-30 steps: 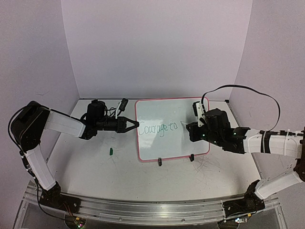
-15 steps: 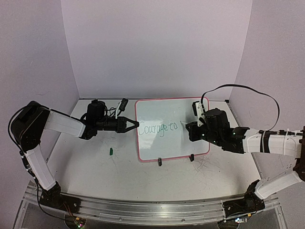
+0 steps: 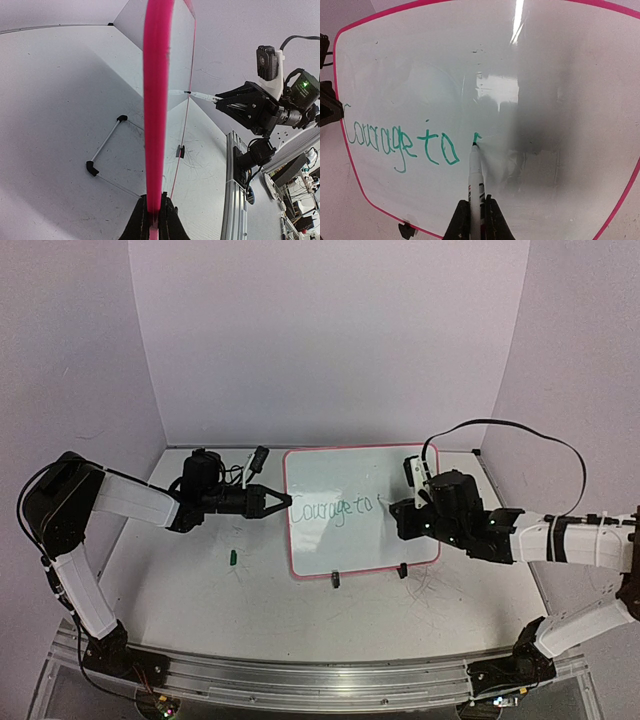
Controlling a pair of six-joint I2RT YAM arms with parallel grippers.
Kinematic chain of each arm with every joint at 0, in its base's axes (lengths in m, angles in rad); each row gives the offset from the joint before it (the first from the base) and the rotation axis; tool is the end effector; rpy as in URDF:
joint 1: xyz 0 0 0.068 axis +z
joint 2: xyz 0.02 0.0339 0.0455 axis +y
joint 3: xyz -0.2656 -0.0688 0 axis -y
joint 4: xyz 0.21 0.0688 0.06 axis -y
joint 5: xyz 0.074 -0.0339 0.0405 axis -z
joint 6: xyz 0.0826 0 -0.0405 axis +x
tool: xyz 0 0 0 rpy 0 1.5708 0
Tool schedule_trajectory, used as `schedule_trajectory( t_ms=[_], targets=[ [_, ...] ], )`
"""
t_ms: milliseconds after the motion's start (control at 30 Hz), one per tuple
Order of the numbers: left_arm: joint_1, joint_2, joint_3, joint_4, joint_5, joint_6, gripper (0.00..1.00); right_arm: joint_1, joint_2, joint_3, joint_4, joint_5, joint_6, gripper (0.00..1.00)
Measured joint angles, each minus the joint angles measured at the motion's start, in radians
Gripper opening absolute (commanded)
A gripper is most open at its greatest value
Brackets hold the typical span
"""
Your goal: Write a sentence on the whiteboard
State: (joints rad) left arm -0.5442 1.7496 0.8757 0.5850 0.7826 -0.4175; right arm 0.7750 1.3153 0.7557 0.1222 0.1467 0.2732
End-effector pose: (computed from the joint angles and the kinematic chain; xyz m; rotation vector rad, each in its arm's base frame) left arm 0.2908 -0.2440 0.2146 0.7115 1.8792 -1.3652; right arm 0.2255 0.2039 0.2439 -0.4140 1.9996 0.5198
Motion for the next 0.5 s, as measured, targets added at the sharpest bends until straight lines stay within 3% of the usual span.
schedule_trajectory(
  t_ms=[500],
  targets=[
    [0.000, 0.000, 0.000, 0.000, 0.000, 0.000, 0.00, 0.006, -0.014, -0.026, -0.018, -0.015, 0.029, 0.00]
  ],
)
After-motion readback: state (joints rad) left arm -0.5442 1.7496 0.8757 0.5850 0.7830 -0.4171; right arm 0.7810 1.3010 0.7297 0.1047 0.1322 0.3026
